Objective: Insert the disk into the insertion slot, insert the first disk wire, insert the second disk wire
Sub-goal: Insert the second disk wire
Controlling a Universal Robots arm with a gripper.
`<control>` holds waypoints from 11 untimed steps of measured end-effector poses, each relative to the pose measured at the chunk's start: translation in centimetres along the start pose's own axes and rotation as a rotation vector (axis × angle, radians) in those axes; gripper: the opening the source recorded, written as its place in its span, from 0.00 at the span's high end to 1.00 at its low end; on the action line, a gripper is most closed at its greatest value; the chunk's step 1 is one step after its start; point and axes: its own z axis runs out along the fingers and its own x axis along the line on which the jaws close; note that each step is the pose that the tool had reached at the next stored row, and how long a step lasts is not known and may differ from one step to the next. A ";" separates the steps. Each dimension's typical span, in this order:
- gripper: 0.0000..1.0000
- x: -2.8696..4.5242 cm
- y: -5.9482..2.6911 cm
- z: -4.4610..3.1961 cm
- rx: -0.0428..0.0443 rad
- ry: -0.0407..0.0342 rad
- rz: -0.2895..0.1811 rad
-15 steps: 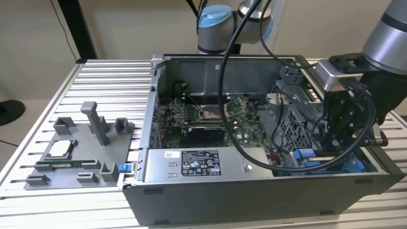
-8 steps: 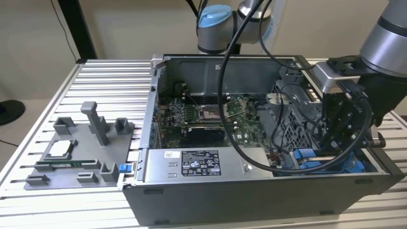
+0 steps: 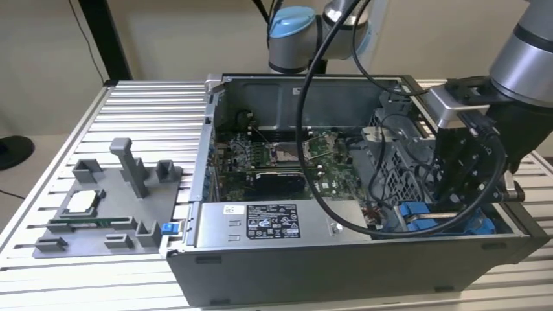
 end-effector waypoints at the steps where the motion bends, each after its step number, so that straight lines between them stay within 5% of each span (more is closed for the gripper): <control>1: 0.00 0.00 0.00 -0.31 -0.0001 -0.0008 0.000; 11: 0.00 -0.02 0.01 -4.88 -0.0001 -0.0004 0.000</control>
